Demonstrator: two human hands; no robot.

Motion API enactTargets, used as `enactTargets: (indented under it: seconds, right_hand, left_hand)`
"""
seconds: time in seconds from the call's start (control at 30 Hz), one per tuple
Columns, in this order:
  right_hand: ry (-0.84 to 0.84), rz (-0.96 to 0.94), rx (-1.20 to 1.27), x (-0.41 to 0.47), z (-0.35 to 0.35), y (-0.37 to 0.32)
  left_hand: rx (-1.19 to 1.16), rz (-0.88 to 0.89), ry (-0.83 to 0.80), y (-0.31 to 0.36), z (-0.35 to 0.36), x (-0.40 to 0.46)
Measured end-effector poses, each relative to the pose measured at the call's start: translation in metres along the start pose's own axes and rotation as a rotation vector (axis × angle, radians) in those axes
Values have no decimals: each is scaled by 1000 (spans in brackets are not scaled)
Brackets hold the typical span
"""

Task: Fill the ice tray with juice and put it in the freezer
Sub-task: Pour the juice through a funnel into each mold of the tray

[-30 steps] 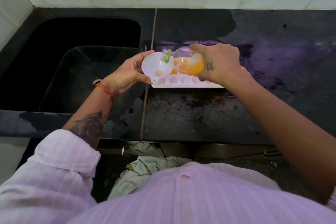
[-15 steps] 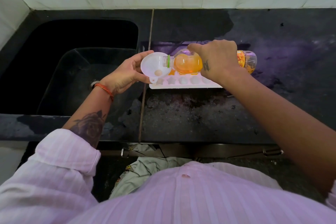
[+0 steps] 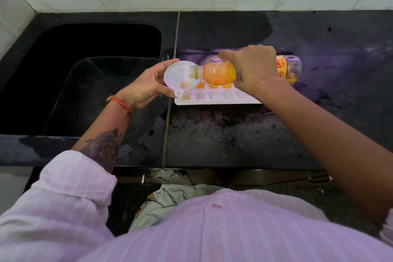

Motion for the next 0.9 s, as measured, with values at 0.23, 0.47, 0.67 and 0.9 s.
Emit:
enactTargets:
  seconds: [0.23, 0.47, 0.67, 0.9]
  right_hand:
    - [1, 13, -30, 1, 0, 2]
    - [-10, 11, -35, 1, -1, 2]
    - [-8, 14, -16, 1, -1, 2]
    - [-13, 26, 46, 1, 1, 3]
  left_hand:
    - [-8, 3, -13, 0, 0, 2]
    - [-6, 5, -21, 2, 1, 2]
    - [-2, 6, -25, 1, 0, 2]
    - [-9, 14, -32, 1, -2, 3]
Point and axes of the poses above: each hand's wrist, its own x-axis towards the middle knuckle, its own z-axis out of the palm, y = z × x, the point moved 6 cm from there along x, towards the middle knuckle, and after that the axes turned 1 degree about -z, right-handed, at the moved point
